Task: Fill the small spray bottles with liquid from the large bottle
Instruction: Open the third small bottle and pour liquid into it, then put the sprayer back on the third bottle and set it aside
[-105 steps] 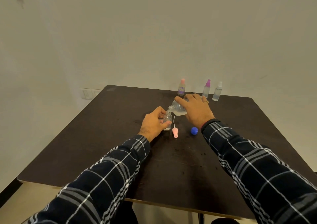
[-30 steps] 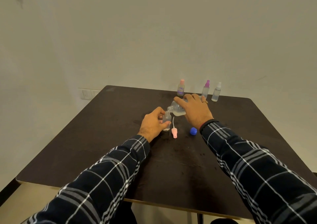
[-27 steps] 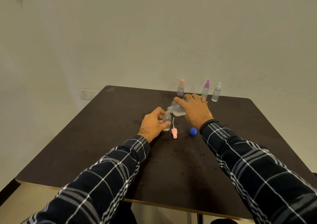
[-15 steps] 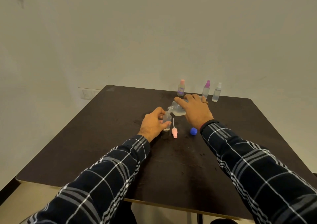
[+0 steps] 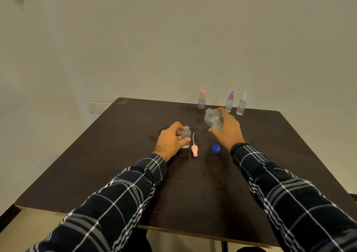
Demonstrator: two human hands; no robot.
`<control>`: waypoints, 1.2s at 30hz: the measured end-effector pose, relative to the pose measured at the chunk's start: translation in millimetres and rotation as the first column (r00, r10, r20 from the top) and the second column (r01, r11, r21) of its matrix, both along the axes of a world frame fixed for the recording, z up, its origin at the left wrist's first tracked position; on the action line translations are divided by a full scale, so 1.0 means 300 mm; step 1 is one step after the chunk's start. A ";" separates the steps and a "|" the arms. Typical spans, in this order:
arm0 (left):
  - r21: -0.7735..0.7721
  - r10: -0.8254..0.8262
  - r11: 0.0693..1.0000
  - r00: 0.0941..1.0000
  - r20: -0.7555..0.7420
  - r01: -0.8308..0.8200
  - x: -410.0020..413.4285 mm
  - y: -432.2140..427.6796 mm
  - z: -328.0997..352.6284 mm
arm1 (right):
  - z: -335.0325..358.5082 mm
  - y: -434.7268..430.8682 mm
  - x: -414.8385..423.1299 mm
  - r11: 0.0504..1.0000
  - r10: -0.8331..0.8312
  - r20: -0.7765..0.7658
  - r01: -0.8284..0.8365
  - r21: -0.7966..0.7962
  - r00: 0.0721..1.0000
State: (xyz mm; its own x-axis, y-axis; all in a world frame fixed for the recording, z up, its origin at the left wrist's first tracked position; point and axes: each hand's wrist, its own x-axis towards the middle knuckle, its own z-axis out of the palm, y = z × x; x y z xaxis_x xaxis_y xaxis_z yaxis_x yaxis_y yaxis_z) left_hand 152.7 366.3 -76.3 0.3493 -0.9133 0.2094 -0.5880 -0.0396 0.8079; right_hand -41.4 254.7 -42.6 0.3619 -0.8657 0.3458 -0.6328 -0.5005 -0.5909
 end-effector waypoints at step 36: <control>0.031 -0.005 1.000 1.000 -0.022 0.006 -0.008 -0.001 0.006 | -0.123 0.170 0.071 0.976 0.178 -0.508 -0.216 -0.017 0.843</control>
State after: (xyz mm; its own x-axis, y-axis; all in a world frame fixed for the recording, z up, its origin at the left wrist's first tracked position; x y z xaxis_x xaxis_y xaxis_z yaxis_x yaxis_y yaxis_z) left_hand 150.4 365.9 -74.3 0.3485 -0.9211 0.1733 -0.5705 -0.0617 0.8190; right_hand -20.1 305.8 -79.7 0.6625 -0.7379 0.1288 -0.7164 -0.6744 -0.1790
